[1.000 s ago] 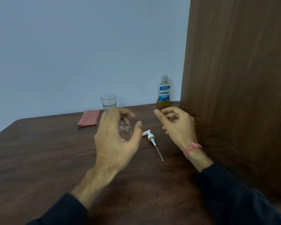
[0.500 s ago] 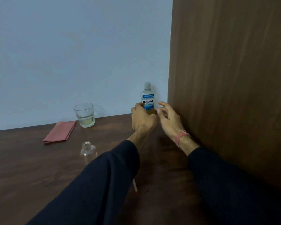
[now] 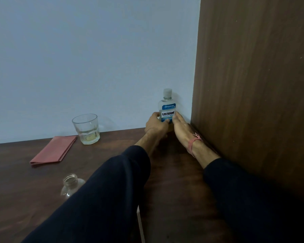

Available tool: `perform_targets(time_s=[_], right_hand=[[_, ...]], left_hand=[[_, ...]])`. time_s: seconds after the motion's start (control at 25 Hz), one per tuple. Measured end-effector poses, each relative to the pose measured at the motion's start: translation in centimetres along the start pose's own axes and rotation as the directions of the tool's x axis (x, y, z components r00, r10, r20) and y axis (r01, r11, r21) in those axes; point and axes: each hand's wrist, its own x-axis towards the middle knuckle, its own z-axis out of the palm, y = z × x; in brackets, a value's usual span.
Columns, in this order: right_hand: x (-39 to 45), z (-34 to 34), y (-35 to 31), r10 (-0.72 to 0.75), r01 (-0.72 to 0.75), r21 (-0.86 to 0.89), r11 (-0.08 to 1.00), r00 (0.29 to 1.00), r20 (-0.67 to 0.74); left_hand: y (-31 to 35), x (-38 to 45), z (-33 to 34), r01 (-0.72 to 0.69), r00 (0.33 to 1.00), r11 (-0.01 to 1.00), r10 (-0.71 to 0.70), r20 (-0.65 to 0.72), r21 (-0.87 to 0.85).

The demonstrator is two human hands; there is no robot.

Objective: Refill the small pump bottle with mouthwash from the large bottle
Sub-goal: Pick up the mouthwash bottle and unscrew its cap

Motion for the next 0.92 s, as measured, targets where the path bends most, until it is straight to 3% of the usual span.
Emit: perform_targets(time_s=[0.24, 0.4, 0.68, 0.92], right_hand=[[-2.4, -0.8, 1.0, -0.005, 0.001, -0.045, 0.999, 0.994, -0.108], [-8.3, -2.2, 0.0, -0.012, 0.008, -0.021, 1.000, 0.976, -0.216], [-18.9, -2.7, -2.8, 0.004, 0.003, 0.029, 1.000, 0.969, -0.248], [-23.2, -0.3, -4.2, -0.133, 0.145, 0.015, 0.989, 0.936, -0.326]], left_hand=[[-1.4, -2.6, -1.6, -0.041, 0.999, 0.998, 0.041, 0.009, 0.050], [-1.1, -8.2, -2.6, -0.086, 0.991, 0.995, 0.080, 0.109, 0.048], [-2.1, -18.3, -6.0, -0.238, 0.957, 0.954, 0.198, 0.214, 0.184], [-1.4, -21.7, -8.8, -0.235, 0.946, 0.942, 0.164, 0.280, 0.239]])
